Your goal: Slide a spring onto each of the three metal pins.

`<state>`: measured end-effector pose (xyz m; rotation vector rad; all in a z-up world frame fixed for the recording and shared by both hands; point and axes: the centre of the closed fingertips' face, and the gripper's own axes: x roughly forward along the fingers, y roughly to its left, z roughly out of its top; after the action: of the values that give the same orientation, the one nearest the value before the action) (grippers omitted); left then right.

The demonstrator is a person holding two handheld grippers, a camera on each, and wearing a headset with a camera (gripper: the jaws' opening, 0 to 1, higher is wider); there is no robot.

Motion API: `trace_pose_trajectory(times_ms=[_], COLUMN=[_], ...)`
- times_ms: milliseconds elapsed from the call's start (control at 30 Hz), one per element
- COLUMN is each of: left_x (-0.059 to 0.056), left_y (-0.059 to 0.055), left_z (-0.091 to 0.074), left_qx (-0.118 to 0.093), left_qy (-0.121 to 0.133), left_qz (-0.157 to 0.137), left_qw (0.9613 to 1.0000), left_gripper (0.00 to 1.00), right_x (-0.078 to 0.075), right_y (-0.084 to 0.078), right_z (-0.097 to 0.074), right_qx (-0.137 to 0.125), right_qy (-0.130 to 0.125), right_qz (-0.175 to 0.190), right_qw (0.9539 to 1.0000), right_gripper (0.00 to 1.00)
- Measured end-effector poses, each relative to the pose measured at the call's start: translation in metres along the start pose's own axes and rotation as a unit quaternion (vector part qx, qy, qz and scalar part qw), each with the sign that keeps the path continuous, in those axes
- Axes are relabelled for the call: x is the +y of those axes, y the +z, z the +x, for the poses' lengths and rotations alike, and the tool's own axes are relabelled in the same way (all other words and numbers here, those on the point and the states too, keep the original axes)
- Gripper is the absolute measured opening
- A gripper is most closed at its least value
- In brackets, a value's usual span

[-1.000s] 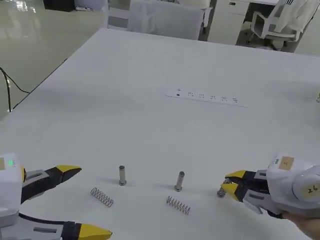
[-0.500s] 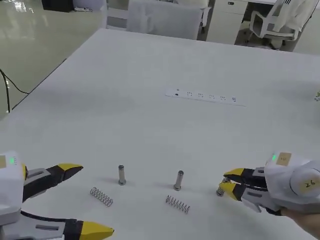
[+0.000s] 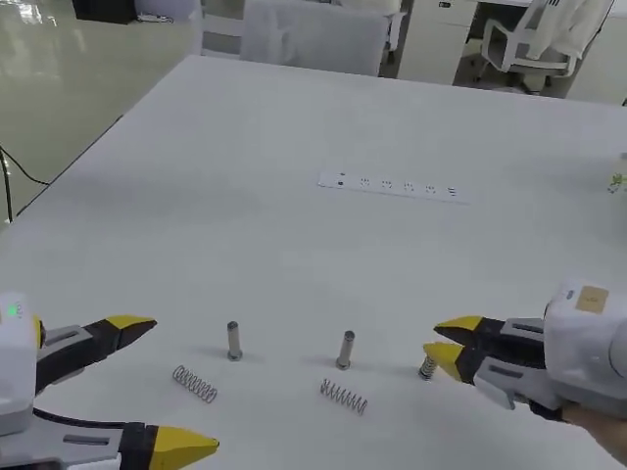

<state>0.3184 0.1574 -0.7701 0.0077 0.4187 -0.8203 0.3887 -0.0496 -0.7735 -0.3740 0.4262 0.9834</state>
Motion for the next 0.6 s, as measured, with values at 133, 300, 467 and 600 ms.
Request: trace_pose_trajectory(times_ms=[133,300,467,600], left_x=[-0.001,-0.002,0.000,-0.001], left_y=[0.002,0.002,0.002,0.006], left_z=[0.000,-0.001,-0.002,-0.002], left_qx=[-0.003,-0.003,-0.003,-0.008], left_qy=[-0.001,-0.002,0.000,-0.001], left_qz=[-0.001,-0.002,-0.004,-0.010], left_qw=[1.0000,1.0000,1.0000,0.9999], left_gripper=[0.92,0.92,0.91,0.91], right_x=[0.011,0.026,0.045,0.055], right_y=[0.000,-0.002,-0.006,-0.008], right_z=[0.001,0.006,0.015,0.026], right_qx=[-0.001,-0.004,0.000,0.007], right_qy=[0.010,0.025,0.044,0.057], right_qz=[0.001,0.020,0.023,0.018], right_qw=[1.0000,0.9995,0.9988,0.9982], right_gripper=[0.11,0.10,0.10,0.10])
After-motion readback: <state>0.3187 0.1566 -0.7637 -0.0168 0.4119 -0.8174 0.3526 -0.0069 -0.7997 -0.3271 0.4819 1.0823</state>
